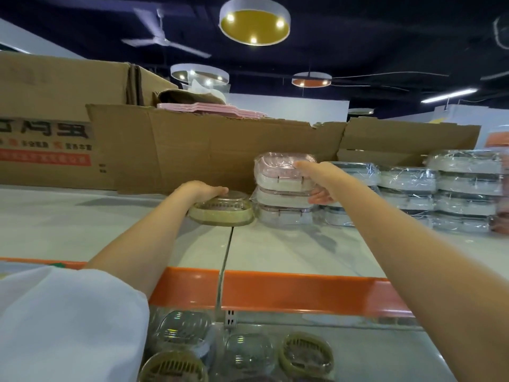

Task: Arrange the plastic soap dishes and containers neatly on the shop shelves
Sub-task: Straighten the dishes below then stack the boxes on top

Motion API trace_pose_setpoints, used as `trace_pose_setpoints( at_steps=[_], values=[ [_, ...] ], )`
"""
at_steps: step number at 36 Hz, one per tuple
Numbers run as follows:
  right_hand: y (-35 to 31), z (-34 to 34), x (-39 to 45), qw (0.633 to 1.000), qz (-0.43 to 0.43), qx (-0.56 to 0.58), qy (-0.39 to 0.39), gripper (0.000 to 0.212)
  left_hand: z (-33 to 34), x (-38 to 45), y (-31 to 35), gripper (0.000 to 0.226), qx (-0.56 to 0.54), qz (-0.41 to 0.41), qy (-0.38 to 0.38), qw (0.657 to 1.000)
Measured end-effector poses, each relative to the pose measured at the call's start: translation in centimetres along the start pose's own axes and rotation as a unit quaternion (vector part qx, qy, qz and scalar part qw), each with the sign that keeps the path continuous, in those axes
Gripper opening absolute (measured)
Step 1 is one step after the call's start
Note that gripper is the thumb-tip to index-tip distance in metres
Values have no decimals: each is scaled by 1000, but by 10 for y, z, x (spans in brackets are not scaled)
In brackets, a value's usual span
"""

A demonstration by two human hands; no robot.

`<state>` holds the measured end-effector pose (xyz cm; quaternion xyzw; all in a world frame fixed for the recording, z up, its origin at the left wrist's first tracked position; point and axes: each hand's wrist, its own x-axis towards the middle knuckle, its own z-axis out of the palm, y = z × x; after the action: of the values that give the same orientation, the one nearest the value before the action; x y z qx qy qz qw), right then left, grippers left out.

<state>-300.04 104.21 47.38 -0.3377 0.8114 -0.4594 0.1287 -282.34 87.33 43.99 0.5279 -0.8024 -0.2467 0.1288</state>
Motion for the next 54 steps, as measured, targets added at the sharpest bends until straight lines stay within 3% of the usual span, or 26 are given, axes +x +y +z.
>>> trace_pose_setpoints(
  at_steps=[10,15,20,27,31,37,45,50,54],
  values=[
    [-1,1,-22,998,-6,61,-18,59,-7,-34,3,79,27,23,29,999],
    [7,3,-32,995,-3,102,-12,64,-9,-51,-2,81,-20,31,22,999],
    [20,1,-47,990,-12,141,-20,54,-4,-69,-5,71,-27,30,27,999],
    [29,-7,-77,986,-60,148,-36,35,13,-107,-1,88,-50,6,-11,999],
    [31,-15,-94,986,-70,145,-44,41,14,-126,1,83,-77,18,-14,997],
    [35,-20,-111,984,-68,155,-59,38,23,-145,6,78,-55,57,54,995],
    [37,-22,-132,979,-61,178,-73,34,29,-157,-1,119,-173,56,113,977],
    [36,-23,-153,976,-66,194,-72,34,29,-176,-2,116,-234,59,182,953],
    [37,-26,-171,969,-72,218,-86,32,24,-184,-12,111,-305,75,189,930]
  ],
)
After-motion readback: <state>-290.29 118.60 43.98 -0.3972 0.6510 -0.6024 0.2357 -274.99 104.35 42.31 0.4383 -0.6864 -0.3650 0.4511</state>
